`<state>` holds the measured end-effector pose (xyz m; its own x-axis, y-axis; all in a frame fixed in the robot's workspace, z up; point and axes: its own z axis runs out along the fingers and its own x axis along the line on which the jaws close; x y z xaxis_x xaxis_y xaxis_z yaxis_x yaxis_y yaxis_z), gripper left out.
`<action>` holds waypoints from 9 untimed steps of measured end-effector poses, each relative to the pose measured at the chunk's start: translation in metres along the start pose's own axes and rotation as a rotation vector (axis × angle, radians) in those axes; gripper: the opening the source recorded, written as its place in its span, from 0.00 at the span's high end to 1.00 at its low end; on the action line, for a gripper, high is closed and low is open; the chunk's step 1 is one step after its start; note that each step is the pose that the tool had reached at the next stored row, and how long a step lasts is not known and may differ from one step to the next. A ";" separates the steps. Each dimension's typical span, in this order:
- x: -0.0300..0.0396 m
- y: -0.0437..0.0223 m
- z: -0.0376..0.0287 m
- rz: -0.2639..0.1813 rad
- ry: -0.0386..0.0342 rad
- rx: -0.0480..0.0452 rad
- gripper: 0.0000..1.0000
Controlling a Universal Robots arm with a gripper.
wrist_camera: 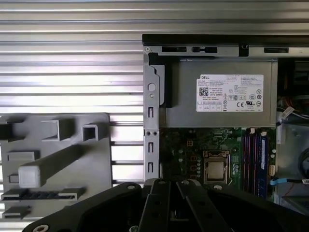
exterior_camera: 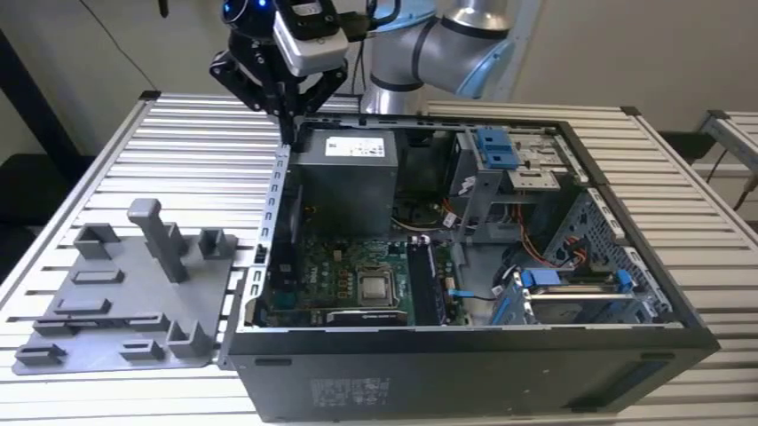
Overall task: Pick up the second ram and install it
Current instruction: 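Reach for the second ram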
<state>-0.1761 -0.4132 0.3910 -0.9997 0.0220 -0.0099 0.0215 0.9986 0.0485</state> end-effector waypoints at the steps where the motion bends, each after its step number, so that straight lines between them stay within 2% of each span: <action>1: 0.0014 0.0000 0.0000 0.000 0.0000 0.0000 0.89; 9: 0.0149 -0.0007 0.0000 0.000 0.0000 0.0000 0.89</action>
<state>-0.1910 -0.4136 0.3908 -0.9997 0.0220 -0.0099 0.0215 0.9986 0.0485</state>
